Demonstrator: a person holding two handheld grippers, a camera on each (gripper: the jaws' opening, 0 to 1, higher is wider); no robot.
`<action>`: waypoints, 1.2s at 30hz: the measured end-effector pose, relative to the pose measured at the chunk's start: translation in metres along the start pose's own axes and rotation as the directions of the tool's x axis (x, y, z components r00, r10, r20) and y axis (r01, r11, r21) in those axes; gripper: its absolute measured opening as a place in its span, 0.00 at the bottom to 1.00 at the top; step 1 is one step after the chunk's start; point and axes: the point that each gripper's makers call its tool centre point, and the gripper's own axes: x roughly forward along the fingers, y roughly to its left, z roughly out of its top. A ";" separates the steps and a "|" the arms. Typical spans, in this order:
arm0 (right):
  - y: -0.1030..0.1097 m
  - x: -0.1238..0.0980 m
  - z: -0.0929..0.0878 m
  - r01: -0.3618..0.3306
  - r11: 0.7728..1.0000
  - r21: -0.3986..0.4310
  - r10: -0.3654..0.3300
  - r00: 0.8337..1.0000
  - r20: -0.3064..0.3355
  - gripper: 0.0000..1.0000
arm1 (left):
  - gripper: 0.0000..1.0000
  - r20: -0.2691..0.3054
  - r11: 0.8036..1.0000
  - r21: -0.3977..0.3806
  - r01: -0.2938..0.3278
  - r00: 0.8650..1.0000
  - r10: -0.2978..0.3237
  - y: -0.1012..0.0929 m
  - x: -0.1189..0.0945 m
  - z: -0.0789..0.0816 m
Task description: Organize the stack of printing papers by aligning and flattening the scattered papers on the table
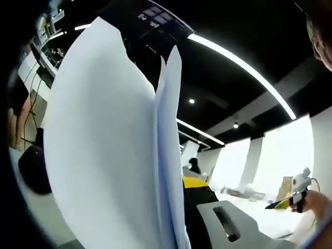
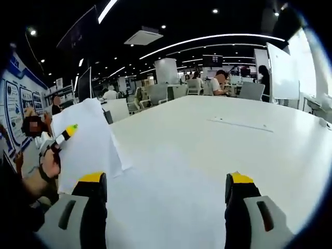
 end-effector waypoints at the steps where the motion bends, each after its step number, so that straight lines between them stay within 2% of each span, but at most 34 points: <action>1: -0.001 -0.001 0.000 0.005 1.000 -0.001 -0.005 1.000 0.000 0.90 | 0.07 0.000 1.000 0.001 0.000 1.000 0.000 0.000 0.000 0.000; 12: -0.017 -0.005 0.000 0.053 0.999 0.008 -0.053 0.999 0.009 0.90 | 0.07 0.004 1.000 -0.014 0.006 1.000 -0.006 -0.001 0.000 0.000; 16: -0.024 -0.006 -0.005 0.063 0.998 0.014 -0.063 0.998 -0.007 0.90 | 0.07 0.002 1.000 -0.016 0.007 1.000 -0.007 -0.002 0.001 0.000; 26: -0.033 -0.015 -0.030 0.104 0.995 0.011 -0.103 0.994 -0.044 0.90 | 0.07 0.003 1.000 -0.012 0.005 1.000 -0.005 -0.002 0.001 -0.001; 32: -0.046 -0.016 -0.049 0.132 0.991 0.023 -0.129 0.988 -0.085 0.88 | 0.07 -0.001 1.000 -0.011 0.006 1.000 -0.006 -0.002 0.001 -0.002; 36: -0.054 -0.014 -0.053 0.138 0.990 0.034 -0.134 0.987 -0.093 0.88 | 0.07 0.001 1.000 -0.014 0.006 1.000 -0.006 -0.002 0.001 -0.001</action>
